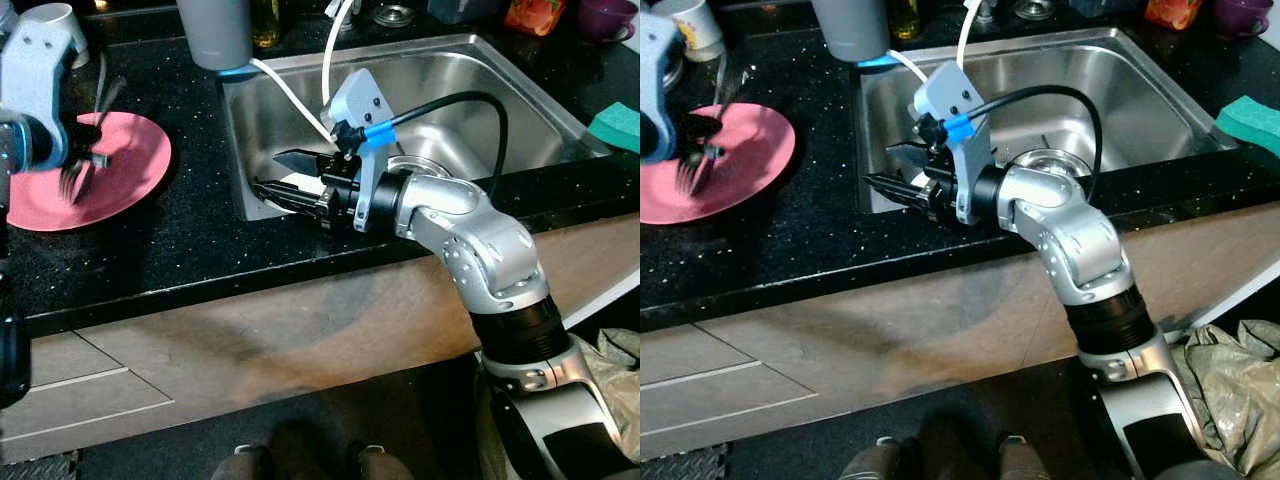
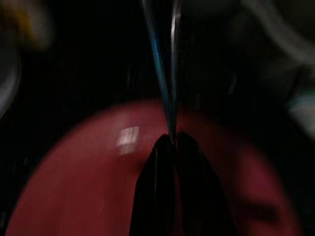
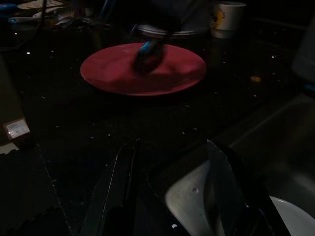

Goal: Kitchen organization

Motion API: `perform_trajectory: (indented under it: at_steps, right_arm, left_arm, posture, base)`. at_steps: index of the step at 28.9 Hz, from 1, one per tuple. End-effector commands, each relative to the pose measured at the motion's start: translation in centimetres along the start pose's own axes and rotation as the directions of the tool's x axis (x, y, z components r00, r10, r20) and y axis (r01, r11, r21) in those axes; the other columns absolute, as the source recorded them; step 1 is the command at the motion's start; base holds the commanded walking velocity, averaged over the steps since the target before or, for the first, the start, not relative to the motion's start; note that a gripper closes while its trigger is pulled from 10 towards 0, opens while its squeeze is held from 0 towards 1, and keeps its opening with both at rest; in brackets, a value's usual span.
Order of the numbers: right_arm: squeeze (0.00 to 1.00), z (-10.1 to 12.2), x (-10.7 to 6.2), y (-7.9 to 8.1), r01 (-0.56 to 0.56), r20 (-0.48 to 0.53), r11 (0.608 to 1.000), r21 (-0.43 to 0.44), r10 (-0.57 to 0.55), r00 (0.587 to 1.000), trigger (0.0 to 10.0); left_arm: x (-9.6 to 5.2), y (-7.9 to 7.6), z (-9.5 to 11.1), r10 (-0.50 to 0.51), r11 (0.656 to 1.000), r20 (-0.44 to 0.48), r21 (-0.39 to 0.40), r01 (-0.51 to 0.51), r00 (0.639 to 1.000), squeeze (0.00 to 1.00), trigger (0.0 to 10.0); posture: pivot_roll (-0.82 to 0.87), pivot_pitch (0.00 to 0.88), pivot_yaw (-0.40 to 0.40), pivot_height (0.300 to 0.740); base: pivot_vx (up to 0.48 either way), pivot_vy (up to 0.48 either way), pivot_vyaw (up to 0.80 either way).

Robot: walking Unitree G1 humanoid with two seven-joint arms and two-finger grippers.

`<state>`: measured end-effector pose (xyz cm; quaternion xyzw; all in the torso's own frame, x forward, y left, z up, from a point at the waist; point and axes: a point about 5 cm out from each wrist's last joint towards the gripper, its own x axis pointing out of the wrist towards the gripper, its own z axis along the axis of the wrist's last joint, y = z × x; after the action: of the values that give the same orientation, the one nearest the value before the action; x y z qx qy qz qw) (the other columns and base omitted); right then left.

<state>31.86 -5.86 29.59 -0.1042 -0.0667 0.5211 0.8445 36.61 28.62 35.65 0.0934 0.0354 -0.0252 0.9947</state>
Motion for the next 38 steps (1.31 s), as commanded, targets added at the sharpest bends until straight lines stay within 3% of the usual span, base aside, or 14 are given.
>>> perform_trajectory:
  at_steps: [1,3,4,6,7,16,20,28,29,31,32,33,34,38]
  right_arm:
    - [0.0,0.5,0.0,0.2,-0.014,0.008,1.0,-0.015,0.015,1.0,10.0]
    - [0.0,0.5,0.1,0.2,-0.015,0.008,1.0,-0.014,0.015,1.0,10.0]
    - [0.0,0.5,0.1,0.2,-0.015,0.008,1.0,-0.013,0.015,1.0,10.0]
    - [0.0,0.4,0.1,0.2,-0.015,0.009,1.0,-0.012,0.015,1.0,10.0]
    - [0.0,0.4,0.1,0.2,-0.015,0.009,1.0,-0.011,0.015,1.0,10.0]
    - [0.0,0.4,0.2,0.3,-0.017,0.011,1.0,-0.009,0.017,1.0,10.0]
    - [0.0,0.4,0.2,0.4,-0.02,0.013,1.0,-0.007,0.02,1.0,10.0]
    - [0.0,0.4,0.2,0.5,-0.027,0.015,1.0,-0.006,0.027,1.0,10.0]
    - [0.0,0.4,0.2,0.5,-0.028,0.015,1.0,-0.006,0.028,0.999,10.0]
    - [0.0,0.4,0.2,0.5,-0.029,0.014,1.0,-0.007,0.029,0.999,10.0]
    - [0.0,0.4,0.2,0.5,-0.031,0.013,1.0,-0.008,0.031,0.999,10.0]
    - [0.0,0.4,0.2,0.5,-0.031,0.013,1.0,-0.008,0.031,0.999,10.0]
    - [0.0,0.4,0.2,0.5,-0.032,0.012,0.999,-0.008,0.032,0.999,10.0]
    - [0.0,0.4,0.2,0.6,-0.034,0.009,0.999,-0.009,0.034,0.999,10.0]
  left_arm:
    - [-0.6,0.3,2.1,0.019,1.0,0.121,-0.019,-0.017,0.992,0.0,2.3]
    - [-0.8,0.3,3.1,0.02,0.999,0.171,-0.053,-0.011,0.985,0.0,0.7]
    - [-0.8,0.1,3.3,0.003,0.998,0.181,-0.055,0.007,0.984,0.0,4.2]
    - [-0.8,-0.1,3.4,-0.015,0.998,0.187,-0.053,0.025,0.982,0.0,4.2]
    - [-0.8,-0.4,3.3,-0.029,0.998,0.184,-0.051,0.039,0.982,0.0,10.0]
    - [-0.7,-0.3,2.9,-0.019,1.0,0.169,-0.005,0.02,0.986,0.0,10.0]
    - [-1.5,1.6,2.4,0.108,0.989,0.051,0.091,-0.112,0.993,0.02,10.0]
    - [-1.9,1.7,2.0,0.085,0.99,-0.008,0.114,-0.084,0.996,0.09,10.0]
    - [-1.8,1.5,2.0,0.073,0.991,-0.009,0.109,-0.072,0.997,1.0,10.0]
    - [-1.8,1.3,2.0,0.061,0.992,-0.011,0.112,-0.059,0.998,1.0,10.0]
    - [-1.7,1.0,2.0,0.05,0.992,-0.013,0.115,-0.048,0.999,0.24,10.0]
    - [-1.7,1.0,2.0,0.05,0.992,-0.013,0.115,-0.048,0.999,0.24,10.0]
    - [-1.7,0.8,2.0,0.039,0.993,-0.017,0.115,-0.036,0.999,0.0,10.0]
    - [-1.6,0.4,1.9,0.02,0.993,-0.033,0.12,-0.016,0.999,0.0,10.0]
  posture:
    - [0.01,0.204,0.013,0.74]
    - [0.01,0.204,0.013,0.74]
    - [0.02,0.203,0.014,0.74]
    - [0.02,0.203,0.014,0.74]
    - [0.02,0.203,0.015,0.74]
    - [0.01,0.199,0.015,0.74]
    - [0.02,0.194,0.017,0.74]
    - [0.02,0.189,0.014,0.74]
    - [0.02,0.187,0.014,0.74]
    - [0.02,0.187,0.014,0.74]
    - [0.02,0.185,0.015,0.74]
    - [0.02,0.185,0.015,0.74]
    - [0.02,0.185,0.015,0.74]
    - [0.02,0.185,0.016,0.74]
  base:
    - [0.0,0.0,0.0]
    - [0.0,0.0,0.0]
    - [0.0,0.0,0.0]
    - [0.0,0.0,0.0]
    - [0.0,0.0,0.0]
    - [0.0,0.0,0.0]
    - [0.0,0.0,0.0]
    - [0.0,0.0,0.0]
    - [0.0,0.0,0.0]
    - [0.0,0.0,0.0]
    - [0.0,0.0,0.0]
    - [0.0,0.0,0.0]
    - [0.0,0.0,0.0]
    - [0.0,0.0,0.0]
